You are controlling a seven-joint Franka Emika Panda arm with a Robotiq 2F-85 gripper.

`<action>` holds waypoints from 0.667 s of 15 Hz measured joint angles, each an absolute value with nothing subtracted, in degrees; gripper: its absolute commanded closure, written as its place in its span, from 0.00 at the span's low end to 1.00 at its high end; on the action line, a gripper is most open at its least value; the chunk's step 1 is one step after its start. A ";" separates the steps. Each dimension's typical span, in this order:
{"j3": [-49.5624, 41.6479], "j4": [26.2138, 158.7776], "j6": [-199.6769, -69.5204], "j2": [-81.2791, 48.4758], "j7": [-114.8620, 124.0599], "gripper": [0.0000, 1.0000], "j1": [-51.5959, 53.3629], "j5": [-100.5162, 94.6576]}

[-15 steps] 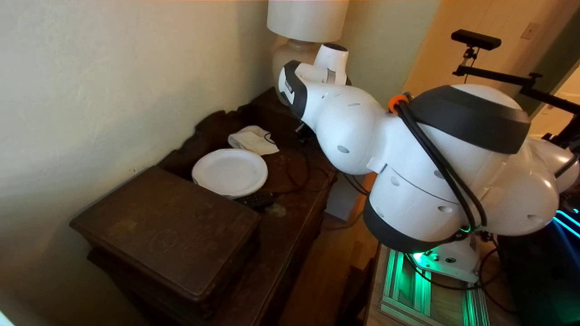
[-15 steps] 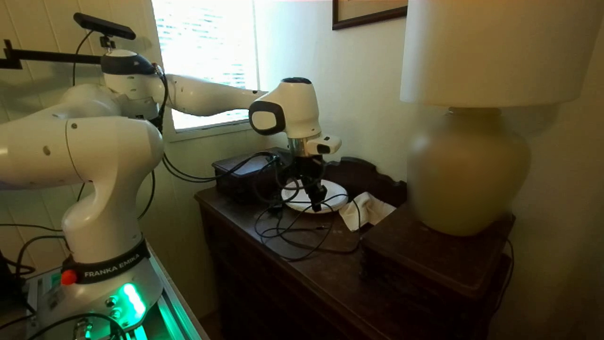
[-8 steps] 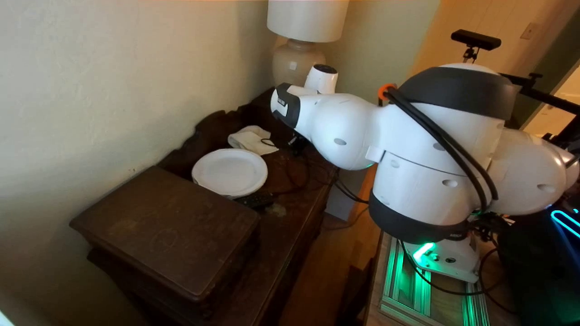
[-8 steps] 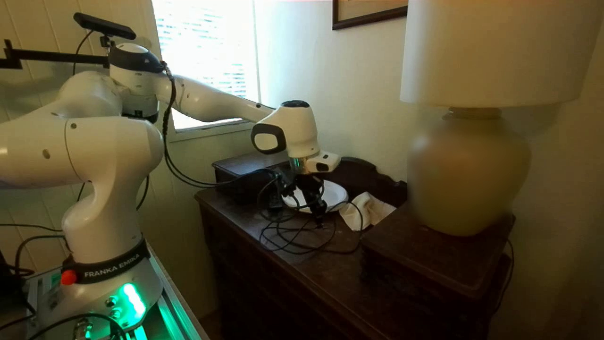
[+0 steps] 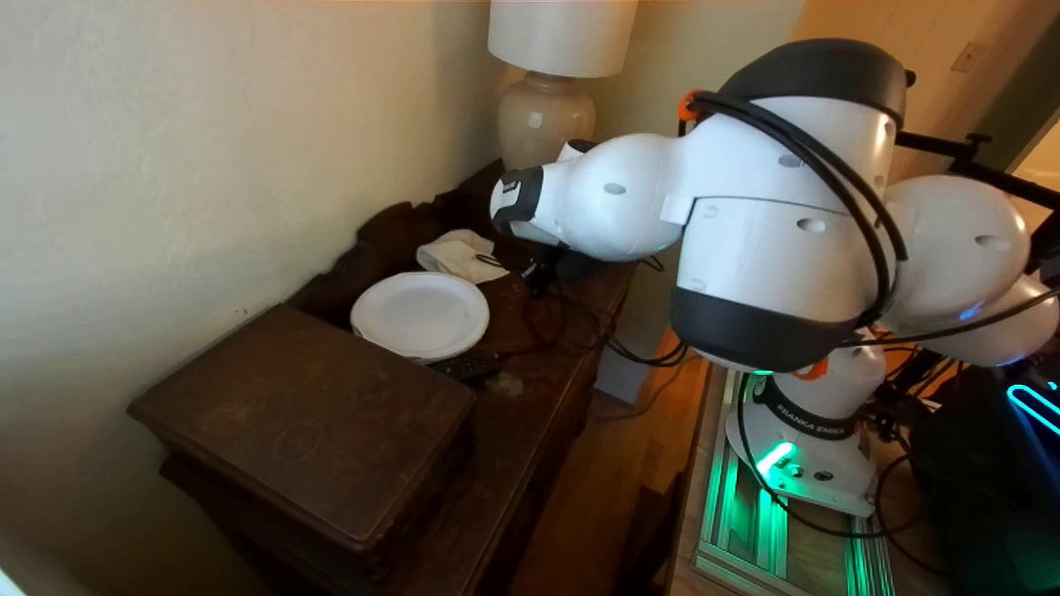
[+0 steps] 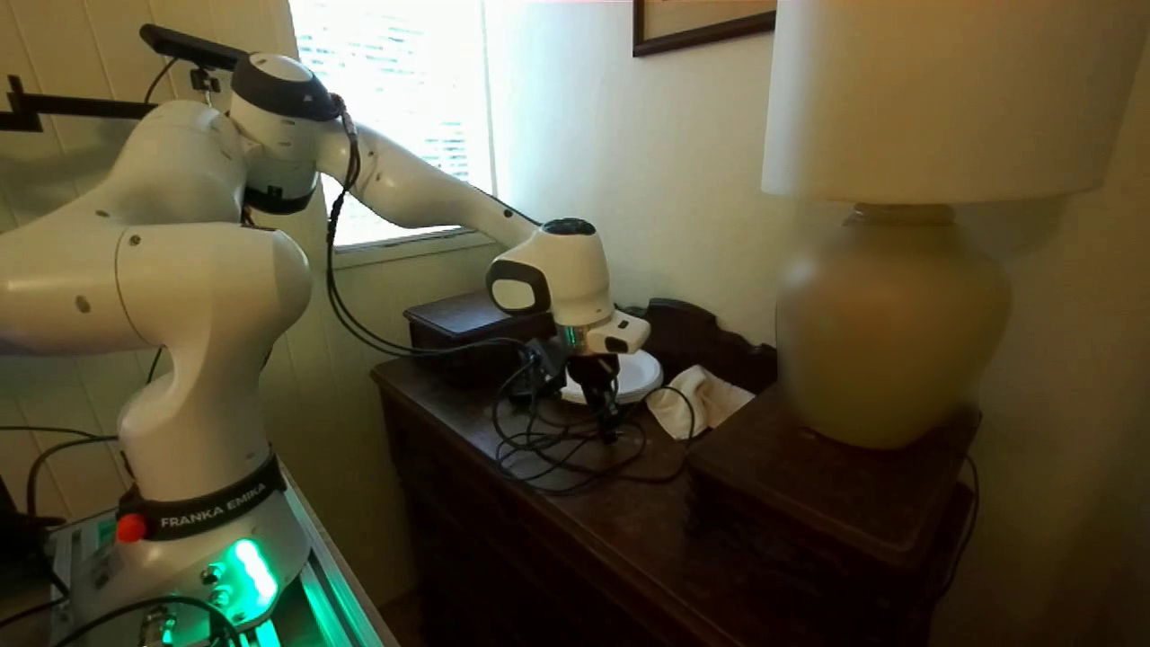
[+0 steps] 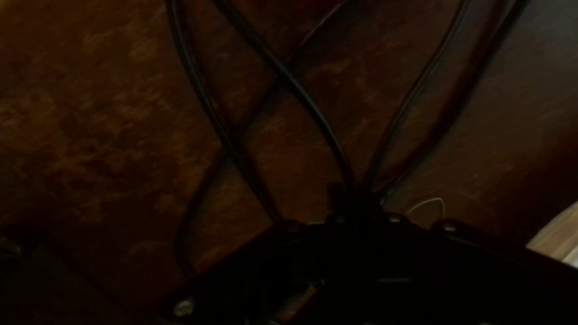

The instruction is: Move the black cable forwards.

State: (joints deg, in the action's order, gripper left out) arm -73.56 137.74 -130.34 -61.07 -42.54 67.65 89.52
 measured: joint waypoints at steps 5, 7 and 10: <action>-68.46 136.46 -137.77 -54.34 -42.60 0.66 62.80 87.00; -67.89 136.34 -140.67 -51.14 -42.05 0.54 61.31 82.88; -68.55 136.44 -144.66 -45.22 -38.44 0.32 59.85 72.31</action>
